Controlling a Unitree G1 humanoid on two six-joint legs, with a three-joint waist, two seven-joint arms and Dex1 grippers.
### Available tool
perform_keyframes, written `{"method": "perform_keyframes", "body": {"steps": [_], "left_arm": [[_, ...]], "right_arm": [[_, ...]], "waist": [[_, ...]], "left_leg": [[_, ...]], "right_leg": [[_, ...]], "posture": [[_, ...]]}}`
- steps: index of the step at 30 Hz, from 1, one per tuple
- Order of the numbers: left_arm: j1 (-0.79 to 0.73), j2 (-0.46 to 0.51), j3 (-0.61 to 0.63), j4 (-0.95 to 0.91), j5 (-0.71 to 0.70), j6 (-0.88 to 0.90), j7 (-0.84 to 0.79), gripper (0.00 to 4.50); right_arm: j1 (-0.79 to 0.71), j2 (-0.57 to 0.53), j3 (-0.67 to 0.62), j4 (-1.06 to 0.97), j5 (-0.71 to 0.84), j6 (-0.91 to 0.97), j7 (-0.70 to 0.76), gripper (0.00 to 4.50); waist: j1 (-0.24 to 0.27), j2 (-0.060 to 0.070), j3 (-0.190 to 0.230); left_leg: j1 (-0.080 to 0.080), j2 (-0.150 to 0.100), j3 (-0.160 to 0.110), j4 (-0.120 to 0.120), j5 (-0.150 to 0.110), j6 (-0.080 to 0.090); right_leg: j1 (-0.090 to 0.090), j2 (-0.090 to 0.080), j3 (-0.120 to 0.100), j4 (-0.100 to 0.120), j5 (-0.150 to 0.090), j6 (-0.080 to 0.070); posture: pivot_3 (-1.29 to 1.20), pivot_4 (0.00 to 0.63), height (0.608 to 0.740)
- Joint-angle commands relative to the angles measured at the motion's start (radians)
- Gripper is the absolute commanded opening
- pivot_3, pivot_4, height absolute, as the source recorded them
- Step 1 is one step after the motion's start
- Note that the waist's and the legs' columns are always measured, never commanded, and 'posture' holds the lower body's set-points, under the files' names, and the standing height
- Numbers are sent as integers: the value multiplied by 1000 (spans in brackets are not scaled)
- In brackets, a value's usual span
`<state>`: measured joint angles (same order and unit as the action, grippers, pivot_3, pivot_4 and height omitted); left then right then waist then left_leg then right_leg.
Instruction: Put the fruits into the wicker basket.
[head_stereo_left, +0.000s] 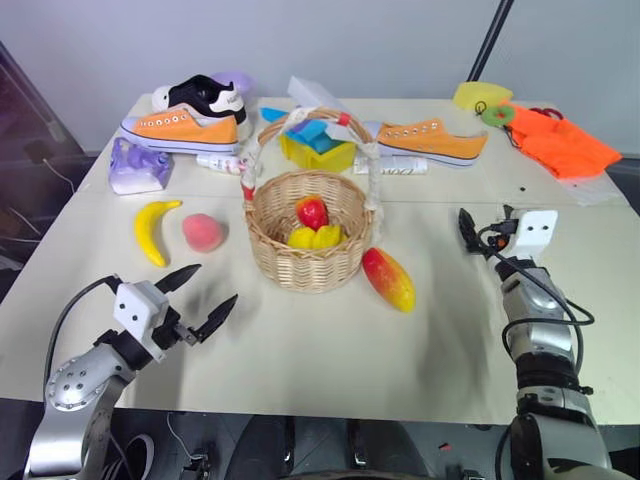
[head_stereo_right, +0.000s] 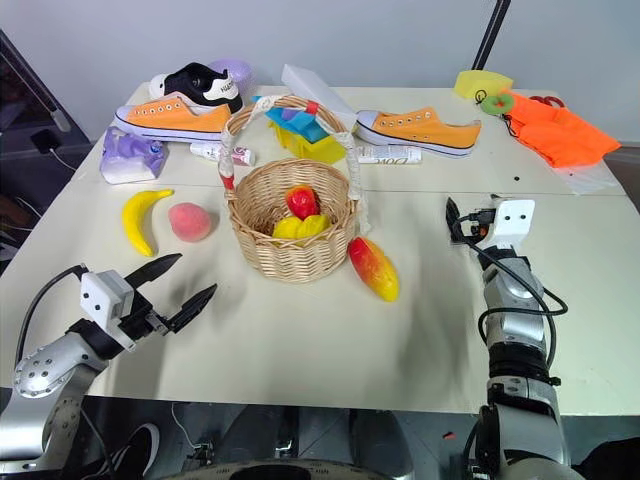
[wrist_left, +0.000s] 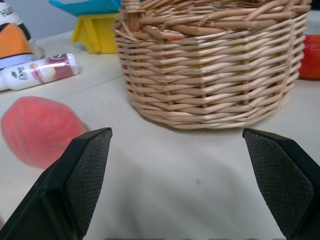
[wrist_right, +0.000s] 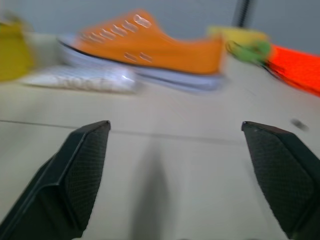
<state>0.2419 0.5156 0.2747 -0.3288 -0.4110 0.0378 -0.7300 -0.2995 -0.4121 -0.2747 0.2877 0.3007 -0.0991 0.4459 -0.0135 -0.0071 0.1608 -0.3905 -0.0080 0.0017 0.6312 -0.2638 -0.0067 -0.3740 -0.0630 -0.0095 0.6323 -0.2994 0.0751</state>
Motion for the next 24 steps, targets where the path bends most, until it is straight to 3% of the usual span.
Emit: {"method": "perform_keyframes", "body": {"steps": [1, 5, 12, 19, 24], "left_arm": [[-9, 22, 73, 4, -38, 1, 4, 4500], [-13, 30, 71, 30, -46, -20, -35, 4500], [-41, 60, 38, 31, -121, -1, -170, 4500], [-47, 96, 21, 29, -135, -3, -258, 4500], [-51, 106, -27, -11, -130, -3, -297, 4500]], "right_arm": [[97, -22, 26, -230, 54, 67, 69, 4378], [287, -96, 38, -564, 190, 262, 155, 4378], [408, -337, 33, -843, 346, 620, 229, 4378], [371, -405, 55, -891, 283, 777, 128, 4378], [223, -416, 119, -940, 316, 1003, 27, 4378]], "waist": [[1, 0, 0], [3, 2, -1], [0, 1, -1], [2, 0, -1], [0, 0, -1]], "left_leg": [[0, 0, 0, 0, 0, 0], [-1, 0, 0, 1, 0, 0], [0, 1, 0, 1, 0, 0], [-1, 1, 0, 0, 0, 0], [-1, 1, 0, 0, 0, 0]], "right_leg": [[0, 0, 0, 0, 0, 0], [1, -1, 0, -1, -1, -1], [0, -1, 1, -2, -3, -5], [0, -1, 1, -3, -3, -5], [-1, -1, 1, -3, -3, -5]], "posture": [[0, 150, 740], [0, 150, 740], [0, 150, 740], [0, 150, 740], [0, 150, 740]]}}
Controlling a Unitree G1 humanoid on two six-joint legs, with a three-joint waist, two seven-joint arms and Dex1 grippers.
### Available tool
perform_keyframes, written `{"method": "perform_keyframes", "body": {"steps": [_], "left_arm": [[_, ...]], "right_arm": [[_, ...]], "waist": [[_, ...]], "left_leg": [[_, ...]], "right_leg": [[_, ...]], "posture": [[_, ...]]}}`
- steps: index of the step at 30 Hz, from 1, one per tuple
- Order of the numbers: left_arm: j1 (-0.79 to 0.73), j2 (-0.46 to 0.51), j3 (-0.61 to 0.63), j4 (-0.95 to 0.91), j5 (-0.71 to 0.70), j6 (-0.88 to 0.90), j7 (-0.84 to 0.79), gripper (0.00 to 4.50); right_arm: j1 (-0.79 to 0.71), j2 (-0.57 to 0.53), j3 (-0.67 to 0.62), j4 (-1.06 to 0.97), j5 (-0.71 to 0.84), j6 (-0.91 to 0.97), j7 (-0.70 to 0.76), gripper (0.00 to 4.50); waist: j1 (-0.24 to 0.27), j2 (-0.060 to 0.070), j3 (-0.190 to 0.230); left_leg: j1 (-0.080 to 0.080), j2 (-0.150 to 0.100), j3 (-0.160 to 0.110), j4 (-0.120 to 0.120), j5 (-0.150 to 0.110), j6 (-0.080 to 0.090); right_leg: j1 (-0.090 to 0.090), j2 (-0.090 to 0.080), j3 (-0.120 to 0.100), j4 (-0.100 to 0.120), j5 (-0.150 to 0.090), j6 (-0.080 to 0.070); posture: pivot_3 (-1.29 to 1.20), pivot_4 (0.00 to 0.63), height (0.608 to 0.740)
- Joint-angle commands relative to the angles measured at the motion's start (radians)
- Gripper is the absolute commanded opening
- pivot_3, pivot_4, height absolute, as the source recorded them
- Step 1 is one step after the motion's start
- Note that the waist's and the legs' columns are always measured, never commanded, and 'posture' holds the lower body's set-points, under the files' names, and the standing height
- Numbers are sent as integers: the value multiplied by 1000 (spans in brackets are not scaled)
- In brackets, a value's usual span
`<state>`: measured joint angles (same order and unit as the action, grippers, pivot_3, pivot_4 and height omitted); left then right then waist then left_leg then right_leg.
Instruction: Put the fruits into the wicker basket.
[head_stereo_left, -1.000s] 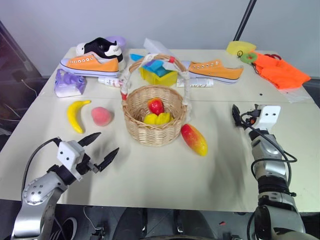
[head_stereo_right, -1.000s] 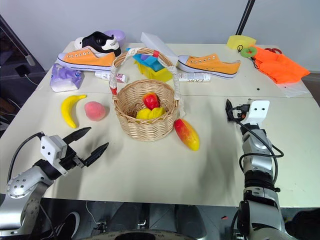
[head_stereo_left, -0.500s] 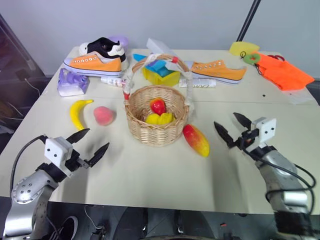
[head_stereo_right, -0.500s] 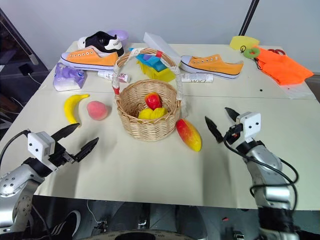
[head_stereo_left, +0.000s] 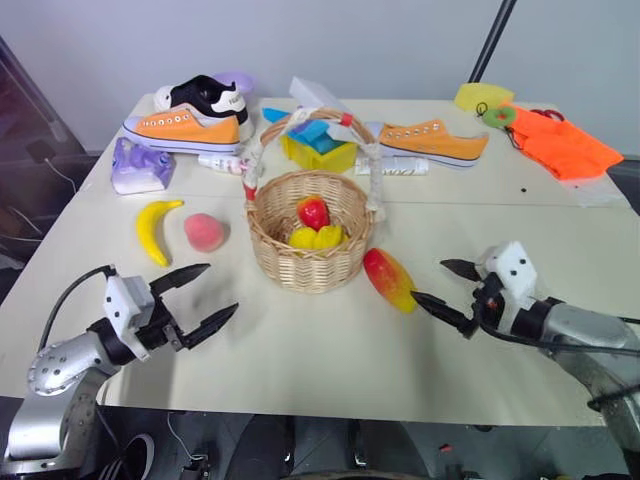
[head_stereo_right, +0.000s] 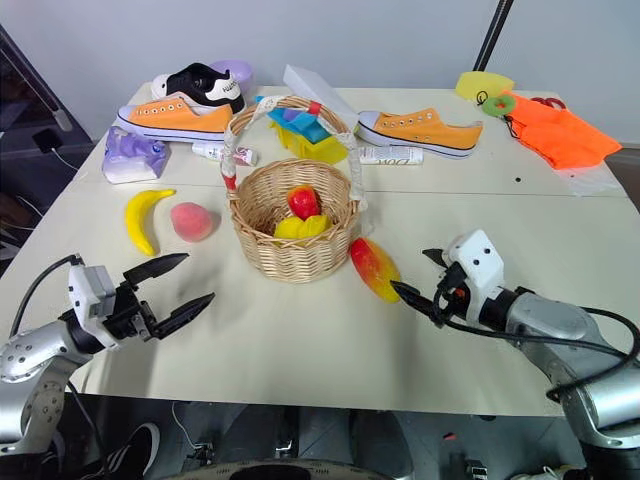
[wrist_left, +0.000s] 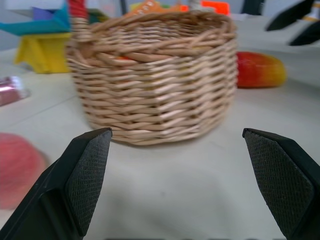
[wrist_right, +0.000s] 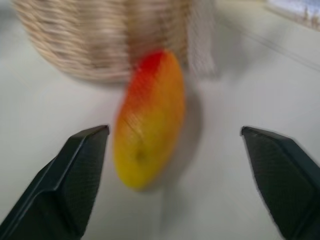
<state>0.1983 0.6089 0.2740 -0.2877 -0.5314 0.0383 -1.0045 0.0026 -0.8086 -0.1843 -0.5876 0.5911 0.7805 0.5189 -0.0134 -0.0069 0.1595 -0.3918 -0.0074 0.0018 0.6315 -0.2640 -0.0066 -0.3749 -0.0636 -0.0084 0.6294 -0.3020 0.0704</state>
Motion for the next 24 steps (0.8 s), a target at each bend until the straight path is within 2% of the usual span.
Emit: {"method": "perform_keyframes", "body": {"steps": [1, 5, 9, 24], "left_arm": [[-12, 15, -38, -60, -14, 4, -30, 4500], [-35, 7, -81, -79, -6, 8, -27, 4500], [-43, -3, -101, -84, 2, 8, -12, 4500], [-2, -20, -97, -109, 1, 9, 36, 4500]], "right_arm": [[-113, -18, 44, -68, 36, 180, -64, 4378], [-237, 15, 104, -41, 33, 290, -99, 4378], [-285, 24, 148, -10, 11, 336, -99, 4378], [-311, 140, 230, 135, -60, 337, -122, 4378]], "waist": [[1, 0, 0], [3, 0, 0], [3, 0, 0], [1, 0, 0]], "left_leg": [[0, 0, 0, 0, 0, 0], [-1, 0, 0, 0, 0, 0], [-2, 0, 0, 0, 0, 0], [-1, 0, 0, 0, 0, 0]], "right_leg": [[0, 0, 0, 0, 0, 0], [0, 0, 0, 0, 0, 0], [-1, 0, 0, -1, 0, 0], [-1, 0, 0, -1, 0, 0]], "posture": [[0, 150, 740], [0, 150, 740], [0, 150, 740], [0, 150, 740]]}}
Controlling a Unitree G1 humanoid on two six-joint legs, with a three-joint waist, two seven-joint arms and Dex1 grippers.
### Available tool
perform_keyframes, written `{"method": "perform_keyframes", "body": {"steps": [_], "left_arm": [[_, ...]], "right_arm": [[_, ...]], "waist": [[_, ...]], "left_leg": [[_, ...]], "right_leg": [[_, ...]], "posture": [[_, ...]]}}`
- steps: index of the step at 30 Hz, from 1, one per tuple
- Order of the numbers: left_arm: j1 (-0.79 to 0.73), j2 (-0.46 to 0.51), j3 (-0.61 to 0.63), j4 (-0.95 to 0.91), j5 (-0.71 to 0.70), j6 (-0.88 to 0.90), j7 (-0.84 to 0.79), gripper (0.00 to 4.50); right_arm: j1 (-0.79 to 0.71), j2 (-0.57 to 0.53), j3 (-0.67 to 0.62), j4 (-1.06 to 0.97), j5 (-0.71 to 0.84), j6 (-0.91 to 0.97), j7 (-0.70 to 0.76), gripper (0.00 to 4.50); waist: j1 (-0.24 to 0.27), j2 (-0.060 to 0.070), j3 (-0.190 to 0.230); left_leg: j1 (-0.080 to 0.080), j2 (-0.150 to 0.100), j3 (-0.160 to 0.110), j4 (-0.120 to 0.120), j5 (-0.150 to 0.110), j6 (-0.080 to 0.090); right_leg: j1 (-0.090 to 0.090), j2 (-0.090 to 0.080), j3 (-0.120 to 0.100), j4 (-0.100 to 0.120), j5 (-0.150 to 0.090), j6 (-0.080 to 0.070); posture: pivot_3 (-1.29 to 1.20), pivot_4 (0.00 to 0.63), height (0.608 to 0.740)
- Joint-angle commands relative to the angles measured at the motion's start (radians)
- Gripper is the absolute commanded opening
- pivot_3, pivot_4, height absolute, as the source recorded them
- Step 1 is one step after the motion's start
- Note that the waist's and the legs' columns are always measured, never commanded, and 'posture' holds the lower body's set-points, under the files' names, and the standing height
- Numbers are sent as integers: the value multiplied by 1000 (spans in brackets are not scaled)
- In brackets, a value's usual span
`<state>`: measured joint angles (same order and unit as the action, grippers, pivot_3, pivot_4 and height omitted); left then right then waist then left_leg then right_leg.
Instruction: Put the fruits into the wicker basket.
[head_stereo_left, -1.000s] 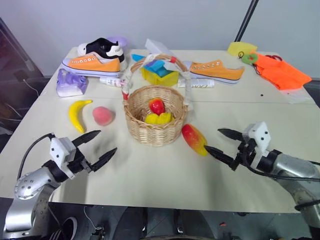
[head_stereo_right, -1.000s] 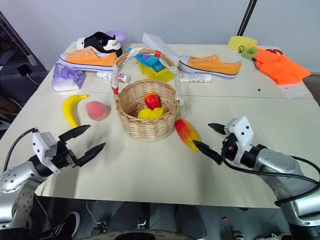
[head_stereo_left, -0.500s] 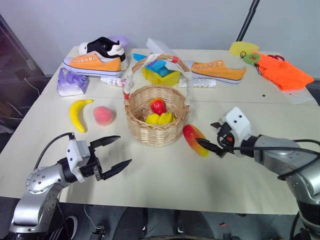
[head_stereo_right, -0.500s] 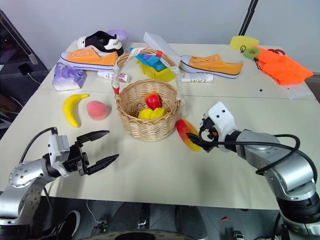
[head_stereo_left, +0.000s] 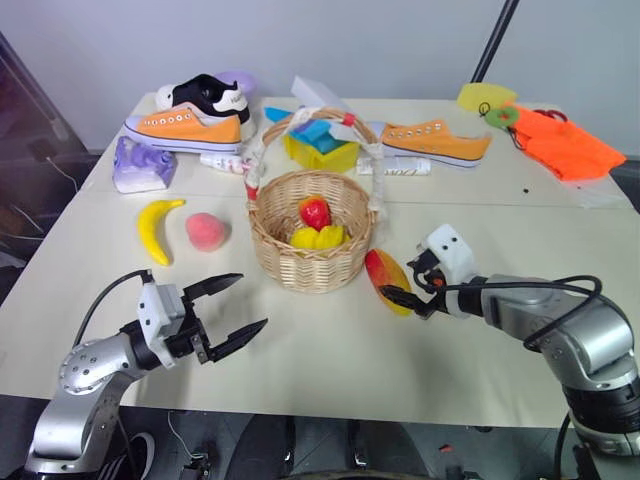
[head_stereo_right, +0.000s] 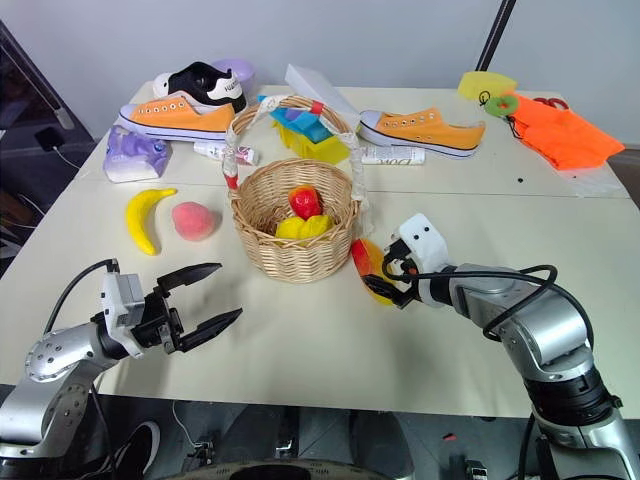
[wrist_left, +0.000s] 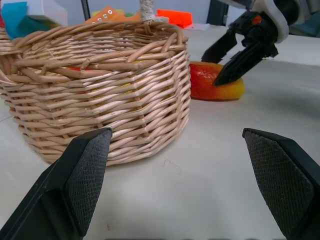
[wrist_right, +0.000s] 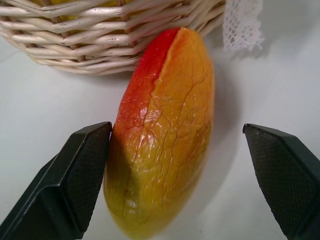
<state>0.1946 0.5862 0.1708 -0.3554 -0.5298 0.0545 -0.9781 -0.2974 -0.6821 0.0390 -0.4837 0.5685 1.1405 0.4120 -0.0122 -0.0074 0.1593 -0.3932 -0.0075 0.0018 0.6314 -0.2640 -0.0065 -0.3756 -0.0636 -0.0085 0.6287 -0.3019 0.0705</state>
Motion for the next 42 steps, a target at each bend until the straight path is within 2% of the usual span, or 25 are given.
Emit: {"method": "perform_keyframes", "body": {"steps": [1, 4, 7, 9, 14, 18, 22, 26, 31, 37, 42], "left_arm": [[1, 3, 5, -41, 1, -8, 11, 4500], [3, 4, 6, -42, 3, -11, 15, 4500], [2, 7, 11, -39, 3, -11, 17, 4500], [2, 8, 12, -38, 4, -12, 19, 4500], [0, 3, 16, -36, 5, -15, 27, 4500], [-42, -36, 74, -13, -47, 18, 112, 4500], [-42, -32, 86, -13, -42, 15, 110, 4500], [-52, -34, 83, -7, -40, 14, 106, 4500], [-69, -37, 74, 8, -24, 6, 105, 4500], [-73, -56, 46, 0, -12, 6, 122, 4500], [-62, -66, 42, -14, -7, 3, 133, 4500]], "right_arm": [[-12, 26, 6, 44, -40, -24, -18, 4378], [-11, 45, 6, 53, -46, -26, -20, 4378], [-9, 51, -13, 49, -35, -11, -18, 3659], [-8, 47, -19, 43, -35, -6, -16, 2790], [-23, 11, -78, 31, -26, 11, -2, 2790], [35, -97, -185, -9, 51, -39, 159, 2790], [44, -168, -312, -26, 177, -55, 310, 2790], [-11, -206, -321, -58, 272, -27, 373, 2790], [-182, -100, -199, -64, 286, -36, 291, 2790], [-378, 131, -24, 92, 159, -135, 182, 2790], [-414, 247, 54, 225, 62, -269, 192, 2790]], "waist": [[-1, 0, 0], [0, 0, 0], [0, 0, 0], [0, 0, 0], [0, 0, 0], [3, 1, 0], [-2, 0, 1], [-4, 1, 1], [-3, 0, 1], [-3, 0, 1], [-1, -1, 0]], "left_leg": [[0, 0, 0, 0, 0, 0], [0, 0, 0, 0, 0, 0], [0, 0, 0, 0, 0, 0], [0, 0, 0, 0, 0, 0], [0, 0, 0, 0, 0, 0], [-1, 0, 0, -1, 0, 0], [-1, 0, 0, -1, 0, 0], [0, 0, 0, -1, 0, 0], [0, 0, 0, 0, 0, 0], [-2, 0, 0, -1, 0, 0], [-6, 0, 0, -1, 0, 0]], "right_leg": [[0, 0, 0, 0, 0, 0], [0, 0, 0, 0, 0, 0], [0, 0, 0, 0, 0, 0], [0, 0, 0, 0, 0, 0], [-1, 0, 0, 0, 0, 0], [-1, 0, 0, 0, 0, 0], [-1, 0, 0, 0, 0, 0], [-1, 0, 0, 0, 0, 0], [-1, 0, 0, 0, 0, 0], [-3, 0, 0, 0, 0, 0], [-6, 0, 0, 1, 1, 1]], "posture": [[0, 150, 740], [0, 150, 740], [0, 150, 740], [0, 150, 740], [0, 150, 740], [0, 150, 740], [0, 150, 740], [0, 150, 740], [0, 150, 740], [0, 150, 740], [0, 150, 740]]}}
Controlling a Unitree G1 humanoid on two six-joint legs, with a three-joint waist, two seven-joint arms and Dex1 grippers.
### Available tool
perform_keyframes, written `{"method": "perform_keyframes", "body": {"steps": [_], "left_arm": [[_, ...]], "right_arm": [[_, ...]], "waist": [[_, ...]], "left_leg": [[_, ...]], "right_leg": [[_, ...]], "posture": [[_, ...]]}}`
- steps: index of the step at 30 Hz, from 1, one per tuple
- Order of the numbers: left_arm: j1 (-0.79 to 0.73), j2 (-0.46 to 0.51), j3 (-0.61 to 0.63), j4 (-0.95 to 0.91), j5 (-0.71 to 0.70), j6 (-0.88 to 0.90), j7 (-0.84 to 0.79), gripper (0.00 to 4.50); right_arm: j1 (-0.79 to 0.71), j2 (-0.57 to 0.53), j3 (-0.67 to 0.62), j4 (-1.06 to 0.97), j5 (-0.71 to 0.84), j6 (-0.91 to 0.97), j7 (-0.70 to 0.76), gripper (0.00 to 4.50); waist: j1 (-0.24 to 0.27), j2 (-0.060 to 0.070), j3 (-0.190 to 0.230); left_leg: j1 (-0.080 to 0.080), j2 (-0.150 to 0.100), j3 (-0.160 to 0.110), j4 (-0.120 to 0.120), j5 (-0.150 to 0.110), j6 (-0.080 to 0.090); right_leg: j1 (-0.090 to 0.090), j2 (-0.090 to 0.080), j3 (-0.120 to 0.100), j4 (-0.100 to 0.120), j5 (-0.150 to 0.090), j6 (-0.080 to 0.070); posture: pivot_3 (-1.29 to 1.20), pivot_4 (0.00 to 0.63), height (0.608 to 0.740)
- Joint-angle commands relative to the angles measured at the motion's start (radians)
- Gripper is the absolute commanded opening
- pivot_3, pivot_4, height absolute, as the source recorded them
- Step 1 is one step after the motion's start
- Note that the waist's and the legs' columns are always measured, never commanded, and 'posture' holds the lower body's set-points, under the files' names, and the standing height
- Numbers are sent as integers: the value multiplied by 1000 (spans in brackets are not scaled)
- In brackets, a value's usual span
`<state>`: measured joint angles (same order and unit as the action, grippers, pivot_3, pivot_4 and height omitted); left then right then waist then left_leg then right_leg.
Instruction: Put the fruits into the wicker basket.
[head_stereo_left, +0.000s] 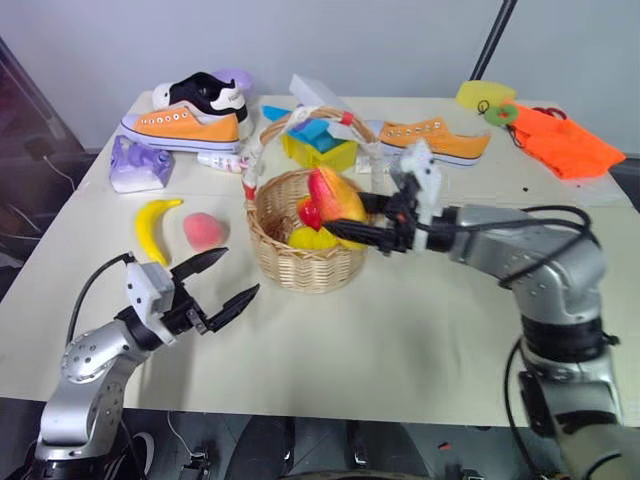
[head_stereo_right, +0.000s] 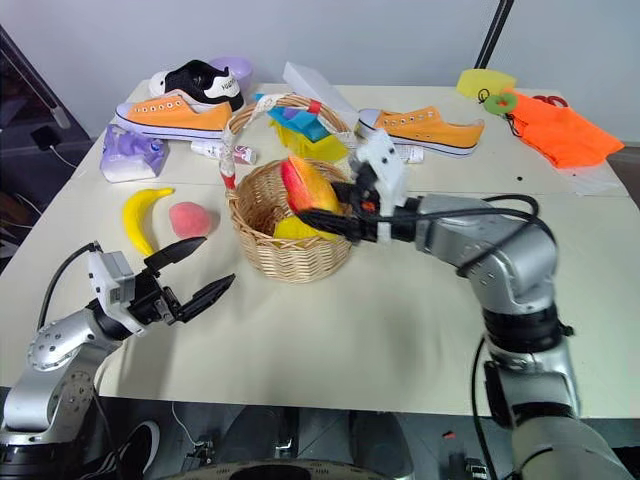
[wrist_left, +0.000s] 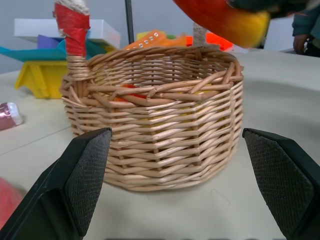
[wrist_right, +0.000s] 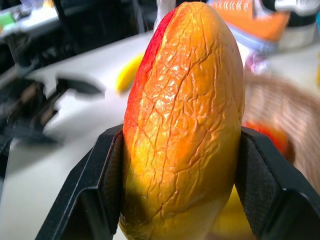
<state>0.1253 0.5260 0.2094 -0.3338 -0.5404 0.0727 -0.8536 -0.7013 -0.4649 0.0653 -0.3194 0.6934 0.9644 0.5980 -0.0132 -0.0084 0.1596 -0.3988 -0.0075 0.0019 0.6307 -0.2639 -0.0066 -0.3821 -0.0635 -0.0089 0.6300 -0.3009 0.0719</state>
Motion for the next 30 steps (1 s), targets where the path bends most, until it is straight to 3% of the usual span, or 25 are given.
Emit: {"method": "perform_keyframes", "body": {"steps": [1, 3, 4, 6, 7, 12, 17, 24, 30], "left_arm": [[10, -8, 4, -40, 2, -13, 13, 4500], [18, -12, 5, -46, 4, -13, 20, 4500], [23, -15, 5, -48, 6, -14, 23, 4500], [31, -17, 7, -50, 13, -20, 28, 4500], [32, -18, 10, -52, 12, -18, 33, 4500], [43, -25, 41, -69, 11, -17, 78, 4500], [56, -25, 78, -55, 28, 4, 142, 4500], [-81, -108, 79, 0, 219, 92, 485, 4500], [-172, -152, 62, 10, 318, 199, 655, 4500]], "right_arm": [[-8, 43, 35, 87, -87, -123, 5, 2790], [-5, 82, 36, 126, -120, -167, -23, 2790], [-1, 96, 41, 136, -137, -185, -30, 3517], [18, 103, 54, 127, -145, -193, -15, 4305], [27, 99, 55, 116, -145, -192, -4, 4470], [79, 54, 31, 42, -152, -227, 38, 4470], [239, -41, -98, -128, -87, -317, 142, 4470], [630, -156, -277, -194, -156, -596, 285, 4470], [673, -146, -317, -127, -202, -733, 273, 4470]], "waist": [[-1, 0, 0], [-2, 0, 0], [-4, 0, 0], [-4, 0, 0], [-4, 0, 0], [-4, 0, 0], [3, -1, 0], [16, -3, -2], [9, -3, -2]], "left_leg": [[0, 0, 0, 0, 0, 0], [-1, 0, 0, 1, 0, 0], [-1, 0, 0, 1, 0, 0], [-1, 0, 0, 1, 0, 0], [-1, 0, 0, 0, 0, 0], [-3, 0, 0, 0, 0, 0], [-6, 0, 0, 1, 0, 0], [-6, 0, 0, 3, 0, 0], [-5, 0, 0, 6, 0, 0]], "right_leg": [[0, 0, 0, 0, 0, 0], [0, 0, 0, 0, 1, -1], [0, 0, 0, 0, 1, -1], [-1, 0, 0, 0, 1, -1], [-2, 0, 0, 1, 1, 0], [-4, 0, 0, 1, 2, 1], [-6, 0, 0, 1, 2, 1], [-5, 0, 0, 1, 3, 2], [-4, 1, 0, 3, 4, 4]], "posture": [[0, 150, 740], [0, 150, 740], [0, 150, 740], [0, 150, 740], [0, 150, 740], [0, 150, 740], [0, 150, 740], [0, 150, 740], [0, 150, 740]]}}
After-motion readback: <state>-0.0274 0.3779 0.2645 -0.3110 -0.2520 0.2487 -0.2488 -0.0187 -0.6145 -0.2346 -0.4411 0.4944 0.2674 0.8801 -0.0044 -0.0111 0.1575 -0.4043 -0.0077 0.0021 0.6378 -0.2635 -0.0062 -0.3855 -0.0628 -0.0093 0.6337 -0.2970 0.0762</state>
